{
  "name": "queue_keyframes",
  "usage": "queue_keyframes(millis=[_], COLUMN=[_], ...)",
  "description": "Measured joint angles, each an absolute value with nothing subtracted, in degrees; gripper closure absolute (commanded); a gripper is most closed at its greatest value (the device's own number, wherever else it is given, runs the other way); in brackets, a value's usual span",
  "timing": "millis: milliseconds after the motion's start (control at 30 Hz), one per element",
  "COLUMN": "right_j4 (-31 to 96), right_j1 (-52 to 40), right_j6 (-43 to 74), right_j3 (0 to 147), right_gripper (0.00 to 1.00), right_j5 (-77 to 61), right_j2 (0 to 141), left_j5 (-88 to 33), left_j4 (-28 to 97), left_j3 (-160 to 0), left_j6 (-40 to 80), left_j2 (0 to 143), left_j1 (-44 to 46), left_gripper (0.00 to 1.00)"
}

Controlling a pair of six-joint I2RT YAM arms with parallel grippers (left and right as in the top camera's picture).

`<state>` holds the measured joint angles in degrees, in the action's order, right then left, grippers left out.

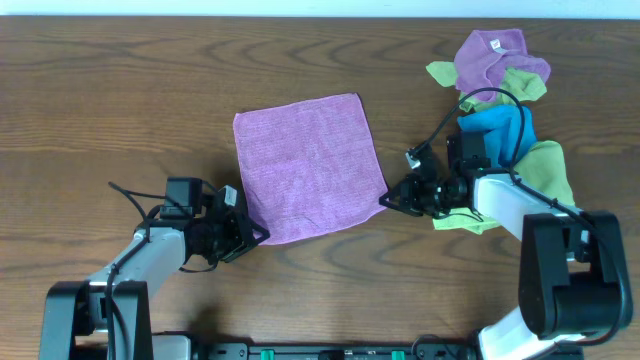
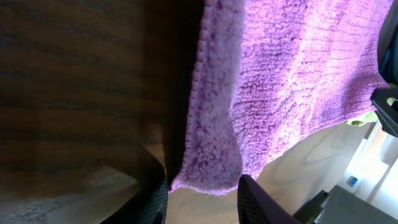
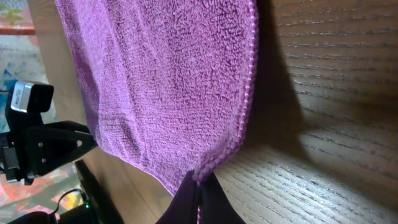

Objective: Fold the cloth
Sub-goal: 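Lift both near corners and fold them toward the far edge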

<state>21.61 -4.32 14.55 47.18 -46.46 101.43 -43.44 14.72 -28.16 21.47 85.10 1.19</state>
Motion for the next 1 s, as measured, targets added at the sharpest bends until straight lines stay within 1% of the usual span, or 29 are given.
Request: queue_keyframes(millis=[33, 67, 233, 400, 567, 700, 900, 1000], right_j4=[21.6, 21.6, 21.5, 21.5, 21.5, 21.6, 21.6, 21.6], right_j1=[-4.3, -4.3, -4.3, -4.3, -4.3, -5.4, -8.9, -10.8], right_j6=[14.5, 14.5, 14.5, 14.5, 14.5, 14.5, 14.5, 14.5], right_j3=[47.2, 47.2, 47.2, 47.2, 47.2, 47.5, 54.0, 60.5], right_gripper=[0.99, 0.99, 0.99, 0.99, 0.98, 0.98, 0.98, 0.98], right_j5=[-46.5, -46.5, -46.5, -46.7, -48.8, -51.4, -51.6, -47.4], right_j2=[101.4, 101.4, 101.4, 101.4, 101.4, 101.4, 101.4, 101.4], left_j5=[-43.0, -42.7, -41.4, -42.3, -48.9, -52.4, -51.8, -47.8], left_j4=[14.6, 14.3, 13.0, 10.9, 2.6, 1.5, 1.2, 1.0], left_j3=[-28.1, -28.0, -27.4, -27.2, -26.9, -27.6, -33.9, -37.5], left_j6=[21.7, 21.9, 22.6, 24.1, 25.6, 27.2, 26.8, 26.6], left_j2=[85.1, 85.1, 85.6, 85.8, 85.8, 85.8, 85.8, 85.8], left_j1=[1.2, 1.2, 1.2, 1.2, 1.2, 1.2, 1.2, 1.3], left_gripper=[0.75, 0.79, 0.94, 0.94, 0.94, 0.94, 0.94, 0.95])
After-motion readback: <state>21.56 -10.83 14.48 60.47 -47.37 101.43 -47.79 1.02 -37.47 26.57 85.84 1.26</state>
